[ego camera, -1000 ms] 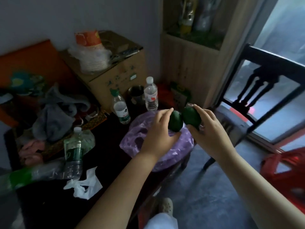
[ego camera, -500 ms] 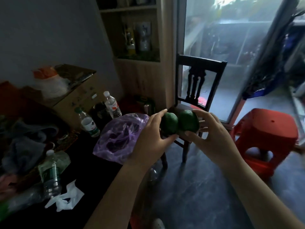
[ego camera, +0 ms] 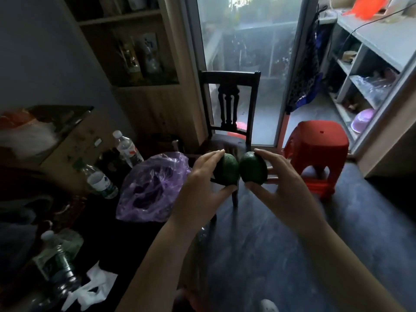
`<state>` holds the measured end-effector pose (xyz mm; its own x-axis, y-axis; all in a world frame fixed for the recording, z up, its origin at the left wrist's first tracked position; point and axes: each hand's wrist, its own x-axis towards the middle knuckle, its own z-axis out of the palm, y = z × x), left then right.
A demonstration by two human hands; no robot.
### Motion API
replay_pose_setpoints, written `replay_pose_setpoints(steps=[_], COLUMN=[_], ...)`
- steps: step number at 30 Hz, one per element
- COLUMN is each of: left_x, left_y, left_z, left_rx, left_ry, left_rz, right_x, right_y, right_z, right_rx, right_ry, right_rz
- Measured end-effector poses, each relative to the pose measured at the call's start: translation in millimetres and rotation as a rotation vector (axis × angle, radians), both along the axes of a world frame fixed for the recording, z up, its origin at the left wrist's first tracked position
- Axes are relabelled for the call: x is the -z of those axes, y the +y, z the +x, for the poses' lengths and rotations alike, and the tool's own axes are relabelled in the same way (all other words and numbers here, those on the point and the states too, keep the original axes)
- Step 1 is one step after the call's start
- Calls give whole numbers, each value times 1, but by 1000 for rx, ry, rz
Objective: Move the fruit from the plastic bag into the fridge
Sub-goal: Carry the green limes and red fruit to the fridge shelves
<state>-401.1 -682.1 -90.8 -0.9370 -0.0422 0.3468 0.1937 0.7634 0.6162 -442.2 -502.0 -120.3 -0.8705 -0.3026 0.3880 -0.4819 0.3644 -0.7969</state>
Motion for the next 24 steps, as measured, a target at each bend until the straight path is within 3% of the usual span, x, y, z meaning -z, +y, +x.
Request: replay_pose_setpoints(steps=[10, 24], left_x=[13, -51], left_y=[21, 224], left_z=[43, 101], left_rx=[145, 553], left_ry=[-36, 179], left_rz=[43, 64], right_x=[0, -71], right_y=[24, 224], right_z=[76, 204], right_rx=[217, 584], right_ry=[-17, 107], right_rz=[78, 164])
